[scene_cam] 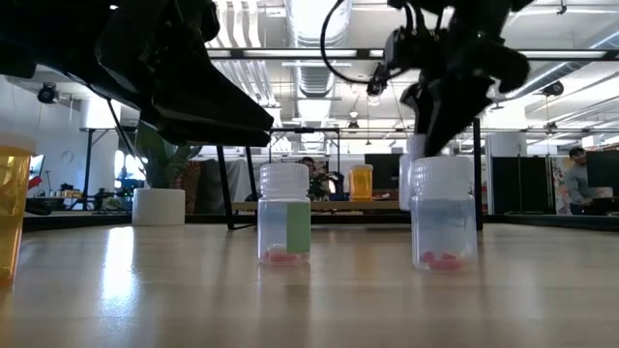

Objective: Pick and place medicine bottles onto shelf by color
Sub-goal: Put the white medicine bottle on the shelf aligned with the other white medicine bottles

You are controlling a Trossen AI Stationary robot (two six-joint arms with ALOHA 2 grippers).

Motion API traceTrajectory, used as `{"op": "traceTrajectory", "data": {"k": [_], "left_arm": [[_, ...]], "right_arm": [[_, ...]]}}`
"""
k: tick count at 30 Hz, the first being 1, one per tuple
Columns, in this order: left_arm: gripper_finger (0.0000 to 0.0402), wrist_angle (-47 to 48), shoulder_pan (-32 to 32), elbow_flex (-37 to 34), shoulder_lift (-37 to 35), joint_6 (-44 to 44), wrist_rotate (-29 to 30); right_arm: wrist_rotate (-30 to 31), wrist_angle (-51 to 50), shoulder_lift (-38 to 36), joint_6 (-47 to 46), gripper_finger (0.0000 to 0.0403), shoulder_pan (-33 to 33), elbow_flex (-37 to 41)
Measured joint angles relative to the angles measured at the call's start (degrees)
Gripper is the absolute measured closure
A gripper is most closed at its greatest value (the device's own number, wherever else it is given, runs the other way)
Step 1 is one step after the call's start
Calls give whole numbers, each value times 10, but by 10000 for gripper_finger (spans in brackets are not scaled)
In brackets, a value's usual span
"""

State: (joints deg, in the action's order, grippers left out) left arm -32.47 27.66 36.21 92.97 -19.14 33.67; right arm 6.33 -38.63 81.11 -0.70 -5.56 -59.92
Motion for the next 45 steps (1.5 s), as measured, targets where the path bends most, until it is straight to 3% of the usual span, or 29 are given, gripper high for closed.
{"op": "traceTrajectory", "data": {"k": [5,7,17,22,39,45], "left_arm": [[134,0,0,0,0,0,0],[134,0,0,0,0,0,0],[134,0,0,0,0,0,1],[134,0,0,0,0,0,1],[134,0,0,0,0,0,1],[134,0,0,0,0,0,0]], "right_arm": [[127,-75,-23,3,234,31,-56],[148,-91,-27,12,231,57,-76],[125,-109,-22,82,230,215,-74],[58,-102,-22,93,230,265,-53],[58,-88,-23,95,207,290,-19],[105,-88,-24,93,184,290,-22]]}}
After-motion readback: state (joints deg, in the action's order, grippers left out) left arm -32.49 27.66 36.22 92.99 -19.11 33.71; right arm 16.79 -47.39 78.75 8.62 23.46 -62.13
